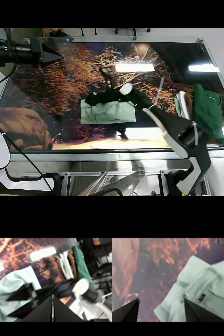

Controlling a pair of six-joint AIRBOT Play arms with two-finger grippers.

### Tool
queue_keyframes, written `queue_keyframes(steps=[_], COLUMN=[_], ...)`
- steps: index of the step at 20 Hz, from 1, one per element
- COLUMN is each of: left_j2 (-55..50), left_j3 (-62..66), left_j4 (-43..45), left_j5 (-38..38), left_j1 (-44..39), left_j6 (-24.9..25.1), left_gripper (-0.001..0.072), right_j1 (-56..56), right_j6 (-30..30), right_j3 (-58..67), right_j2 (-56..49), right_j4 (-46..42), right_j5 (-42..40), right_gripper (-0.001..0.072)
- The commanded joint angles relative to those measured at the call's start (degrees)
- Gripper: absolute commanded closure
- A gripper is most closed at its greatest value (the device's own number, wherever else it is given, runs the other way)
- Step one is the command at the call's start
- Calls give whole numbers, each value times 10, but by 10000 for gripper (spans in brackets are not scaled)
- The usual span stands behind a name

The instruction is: Fold the shirts.

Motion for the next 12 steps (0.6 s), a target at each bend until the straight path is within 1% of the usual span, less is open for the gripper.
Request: queue_keyframes(steps=[1, 2, 3, 4, 8, 9, 11, 12], left_j2=[40, 48, 55, 61, 75, 77, 78, 78], left_j3=[-54, -68, -82, -92, -101, -101, -101, -101], left_j4=[-1, -1, -2, -2, -5, -5, -5, -5], left_j5=[-5, -4, 0, 2, 1, 1, 0, 0], left_j1=[26, 26, 26, 26, 26, 26, 26, 25], left_j6=[22, 30, 36, 39, 45, 45, 45, 45], left_gripper=[692, 691, 692, 692, 692, 692, 692, 692], right_j1=[49, 36, 19, -6, -153, -197, -273, -300], right_j6=[-16, -16, -16, -13, 20, 45, 109, 129], right_j3=[2, 2, 2, 2, 2, 2, 1, -5], right_j2=[-41, -25, -4, 23, 134, 156, 173, 172], right_j4=[-2, -7, -24, -45, -74, -104, -211, -254], right_j5=[-62, -39, -20, 4, 165, 201, 271, 299], right_gripper=[114, 146, 239, 255, 247, 247, 247, 247])
